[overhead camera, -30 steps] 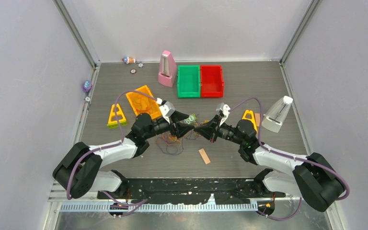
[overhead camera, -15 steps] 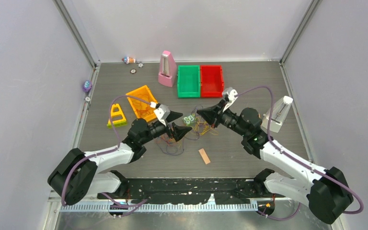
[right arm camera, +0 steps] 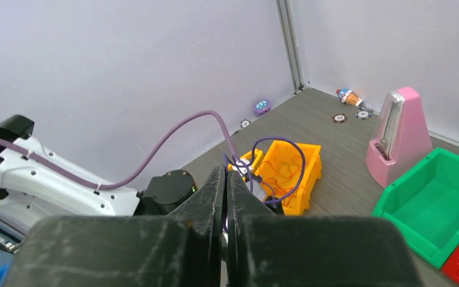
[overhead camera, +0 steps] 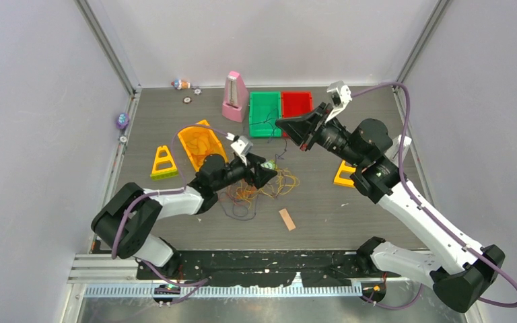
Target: Untangle the cables
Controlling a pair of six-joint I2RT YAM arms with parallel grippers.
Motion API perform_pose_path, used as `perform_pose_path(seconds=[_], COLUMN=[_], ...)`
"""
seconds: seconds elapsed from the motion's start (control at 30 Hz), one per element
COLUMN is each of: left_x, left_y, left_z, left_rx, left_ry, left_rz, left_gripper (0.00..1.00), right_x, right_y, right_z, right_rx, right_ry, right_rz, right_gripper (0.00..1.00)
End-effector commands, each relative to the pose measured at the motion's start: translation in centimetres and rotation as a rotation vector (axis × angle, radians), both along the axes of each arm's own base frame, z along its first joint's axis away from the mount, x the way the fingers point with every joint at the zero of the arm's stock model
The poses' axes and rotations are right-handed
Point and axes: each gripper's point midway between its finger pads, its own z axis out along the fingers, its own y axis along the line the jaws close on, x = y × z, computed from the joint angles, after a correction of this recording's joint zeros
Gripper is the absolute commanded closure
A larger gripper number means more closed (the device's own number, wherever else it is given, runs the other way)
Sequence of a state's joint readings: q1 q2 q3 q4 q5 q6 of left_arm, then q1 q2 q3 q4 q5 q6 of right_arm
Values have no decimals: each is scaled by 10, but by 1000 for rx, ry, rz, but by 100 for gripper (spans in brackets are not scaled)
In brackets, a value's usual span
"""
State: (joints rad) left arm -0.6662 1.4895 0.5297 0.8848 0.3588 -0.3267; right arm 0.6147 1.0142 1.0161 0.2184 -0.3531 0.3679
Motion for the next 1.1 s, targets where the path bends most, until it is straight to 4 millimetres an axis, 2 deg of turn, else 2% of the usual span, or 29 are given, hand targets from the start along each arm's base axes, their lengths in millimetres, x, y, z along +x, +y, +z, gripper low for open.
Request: perform_pose_path(seconds=[0.0, 0.07, 0.1, 0.23, 0.37, 0.4, 0.43, 0.47, 0.5, 0.53, 0.63, 0.67, 0.7, 0.73, 0.83, 0.93, 1.0, 1.07], left_x=[3, -4, -6, -10, -10, -8, -6, -4, -1, 1, 5, 7, 10, 14, 29, 42, 47, 51], left_y=[-8, -15, -19, -36, -43, -42, -42, -41, -40, -40, -41, -40, -39, -35, -15, 10, 23, 30], left_z=[14, 16, 15, 1, -11, -14, -19, -22, -29, -33, -44, -49, -51, -55, -71, -89, -96, -94], left_rx=[-27, -48, -46, 6, 49, 59, 76, 98, 130, 154, 209, 227, 241, 266, 370, 464, 475, 420], left_ry=[-1, -2, -3, 30, 79, 89, 103, 117, 141, 162, 213, 229, 236, 246, 290, 385, 449, 476], left_rz=[-11, -51, -66, -104, -123, -114, -103, -90, -78, -71, -65, -52, -35, -4, 122, 236, 289, 309], left_gripper=[32, 30, 31, 49, 56, 59, 68, 77, 85, 89, 90, 90, 91, 93, 97, 91, 86, 86], right_x=[4, 6, 7, 8, 14, 12, 16, 12, 14, 11, 9, 11, 9, 10, 6, 5, 2, -2], right_y=[-6, -13, -14, -17, -29, -35, -37, -42, -45, -51, -69, -76, -85, -90, -107, -121, -128, -135], right_z=[32, 53, 58, 88, 120, 134, 137, 151, 157, 170, 201, 205, 220, 223, 247, 263, 273, 279], right_rx=[17, 32, 35, 71, 109, 121, 123, 137, 145, 159, 197, 189, 213, 203, 218, 219, 219, 218], right_ry=[-4, -33, -36, -62, -81, -96, -92, -114, -120, -143, -190, -201, -220, -226, -263, -297, -314, -320], right_rz=[-50, -90, -98, -115, -191, -206, -230, -241, -258, -271, -347, -382, -416, -438, -506, -566, -594, -614], right_gripper=[95, 95, 95, 95, 95, 95, 95, 95, 95, 95, 95, 95, 95, 95, 95, 95, 95, 95])
